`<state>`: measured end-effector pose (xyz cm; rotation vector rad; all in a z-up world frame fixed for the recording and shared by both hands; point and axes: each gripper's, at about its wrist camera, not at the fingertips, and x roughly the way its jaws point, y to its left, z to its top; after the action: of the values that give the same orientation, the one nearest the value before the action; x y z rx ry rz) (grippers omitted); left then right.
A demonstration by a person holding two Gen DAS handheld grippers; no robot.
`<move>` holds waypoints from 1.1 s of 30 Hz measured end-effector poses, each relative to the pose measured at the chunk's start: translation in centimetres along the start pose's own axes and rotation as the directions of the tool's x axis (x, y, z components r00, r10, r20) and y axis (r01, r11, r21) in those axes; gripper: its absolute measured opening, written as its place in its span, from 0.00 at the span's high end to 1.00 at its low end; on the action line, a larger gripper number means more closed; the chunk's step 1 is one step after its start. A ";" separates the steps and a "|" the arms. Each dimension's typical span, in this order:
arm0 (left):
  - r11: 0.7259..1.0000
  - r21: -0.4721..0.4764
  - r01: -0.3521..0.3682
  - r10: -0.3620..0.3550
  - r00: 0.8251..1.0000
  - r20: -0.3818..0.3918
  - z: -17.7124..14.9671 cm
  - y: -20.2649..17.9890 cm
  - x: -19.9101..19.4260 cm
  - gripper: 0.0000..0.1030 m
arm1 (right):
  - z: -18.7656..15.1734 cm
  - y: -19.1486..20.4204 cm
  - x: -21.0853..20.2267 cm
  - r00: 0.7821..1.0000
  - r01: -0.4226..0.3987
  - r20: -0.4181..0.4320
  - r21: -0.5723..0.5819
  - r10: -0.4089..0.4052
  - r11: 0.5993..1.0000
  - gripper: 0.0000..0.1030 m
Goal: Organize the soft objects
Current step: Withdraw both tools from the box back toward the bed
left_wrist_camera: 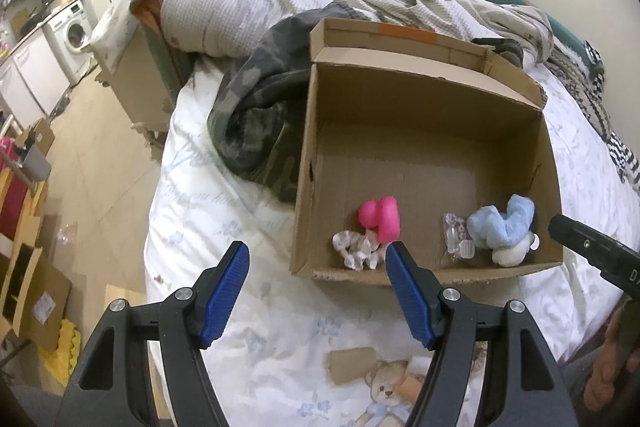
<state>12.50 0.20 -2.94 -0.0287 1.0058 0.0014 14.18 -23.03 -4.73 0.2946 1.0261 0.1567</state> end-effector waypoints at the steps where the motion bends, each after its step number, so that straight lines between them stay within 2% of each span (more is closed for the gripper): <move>1: 1.000 -0.006 0.001 -0.001 1.000 -0.002 -0.1 0.1 -0.1 0.34 | -0.1 0.0 -0.1 1.000 0.000 -0.001 -0.001 0.000 1.000 0.22; 13: 0.999 -0.038 0.002 -0.004 0.999 -0.052 -2.6 0.8 -0.3 0.34 | -2.7 -0.1 -0.8 0.999 -0.029 -0.034 0.028 0.030 0.999 0.22; 17: 1.000 -0.013 -0.020 0.019 0.997 -0.073 -3.5 1.1 0.1 0.34 | -3.7 0.1 -0.5 0.998 -0.031 -0.062 0.016 0.032 0.999 0.22; 21: 0.999 -0.041 -0.031 0.026 0.993 -0.114 -4.1 2.2 0.8 0.34 | -4.4 0.0 -0.4 0.996 -0.017 -0.084 0.000 0.017 1.000 0.22; 25: 0.995 -0.099 -0.025 0.002 0.976 -0.216 -5.0 3.3 2.5 0.34 | -4.7 -0.8 0.1 0.994 0.003 -0.113 0.023 0.000 1.000 0.22; 28: 0.992 -0.126 -0.002 -0.037 0.951 -0.306 -6.1 3.2 4.1 0.34 | -4.7 -1.5 0.5 0.990 0.005 -0.138 0.060 0.003 0.998 0.22; 33: 0.993 -0.111 0.042 -0.083 0.917 -0.390 -7.5 1.8 6.3 0.34 | -4.8 -1.7 1.4 0.985 0.029 -0.171 0.068 -0.017 0.997 0.22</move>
<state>9.47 1.75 -12.31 -0.1591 1.4089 -0.0128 10.79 -23.51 -8.74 0.3372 1.2063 0.1273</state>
